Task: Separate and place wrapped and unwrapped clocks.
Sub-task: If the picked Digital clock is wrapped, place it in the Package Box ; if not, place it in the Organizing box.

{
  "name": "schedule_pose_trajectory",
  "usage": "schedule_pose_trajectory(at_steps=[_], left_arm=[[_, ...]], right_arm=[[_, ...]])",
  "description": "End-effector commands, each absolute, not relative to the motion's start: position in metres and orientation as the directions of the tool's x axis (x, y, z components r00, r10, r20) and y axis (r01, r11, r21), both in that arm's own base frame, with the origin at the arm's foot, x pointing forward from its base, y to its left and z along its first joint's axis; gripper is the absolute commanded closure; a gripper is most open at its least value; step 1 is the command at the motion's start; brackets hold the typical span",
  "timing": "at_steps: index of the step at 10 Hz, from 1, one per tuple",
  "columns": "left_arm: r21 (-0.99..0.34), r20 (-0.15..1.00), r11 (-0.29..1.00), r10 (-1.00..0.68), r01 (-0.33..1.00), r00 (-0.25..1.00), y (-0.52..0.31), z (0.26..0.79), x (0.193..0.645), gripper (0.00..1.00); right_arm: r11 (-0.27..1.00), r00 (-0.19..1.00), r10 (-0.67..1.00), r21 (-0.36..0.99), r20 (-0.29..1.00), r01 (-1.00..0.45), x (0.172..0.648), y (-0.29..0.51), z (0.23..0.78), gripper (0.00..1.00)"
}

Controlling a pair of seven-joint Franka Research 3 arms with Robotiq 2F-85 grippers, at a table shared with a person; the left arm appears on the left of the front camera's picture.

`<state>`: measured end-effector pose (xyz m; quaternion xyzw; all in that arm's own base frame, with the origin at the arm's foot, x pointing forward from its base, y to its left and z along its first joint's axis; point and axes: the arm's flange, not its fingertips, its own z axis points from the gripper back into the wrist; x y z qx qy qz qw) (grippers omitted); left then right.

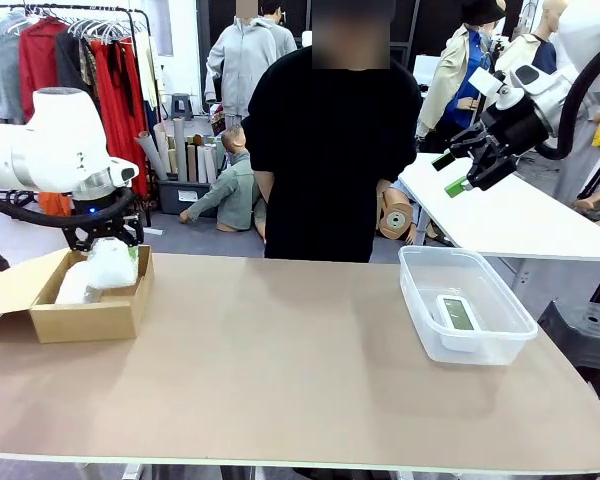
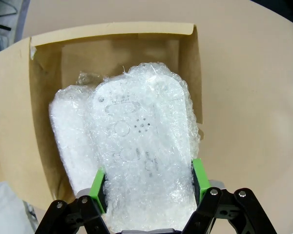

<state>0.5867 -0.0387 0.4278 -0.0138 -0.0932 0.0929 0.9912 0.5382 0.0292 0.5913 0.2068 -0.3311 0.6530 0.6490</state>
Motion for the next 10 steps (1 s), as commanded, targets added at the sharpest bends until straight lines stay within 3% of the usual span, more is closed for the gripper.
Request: schedule_pose_trajectory(at_steps=[1,2,3,10], left_arm=[[-0.044,0.181,0.982,0.189,-0.184,0.965,-0.037,0.427,0.587,1.00],[-0.052,0.225,0.997,0.072,-0.061,0.972,-0.035,0.425,0.594,1.00],[-0.050,0.266,0.998,0.040,-0.027,0.963,-0.034,0.421,0.600,1.00],[-0.052,0.281,0.999,0.005,0.010,0.960,-0.032,0.404,0.598,1.00]], right_arm=[[0.060,-0.075,0.711,-0.166,0.700,-0.984,0.538,0.029,0.593,0.00],[0.060,-0.075,0.711,-0.166,0.700,-0.984,0.538,0.029,0.593,0.00],[0.060,-0.075,0.711,-0.166,0.700,-0.984,0.538,0.029,0.593,0.00],[0.060,-0.075,0.711,-0.166,0.700,-0.984,0.538,0.029,0.593,0.00]])
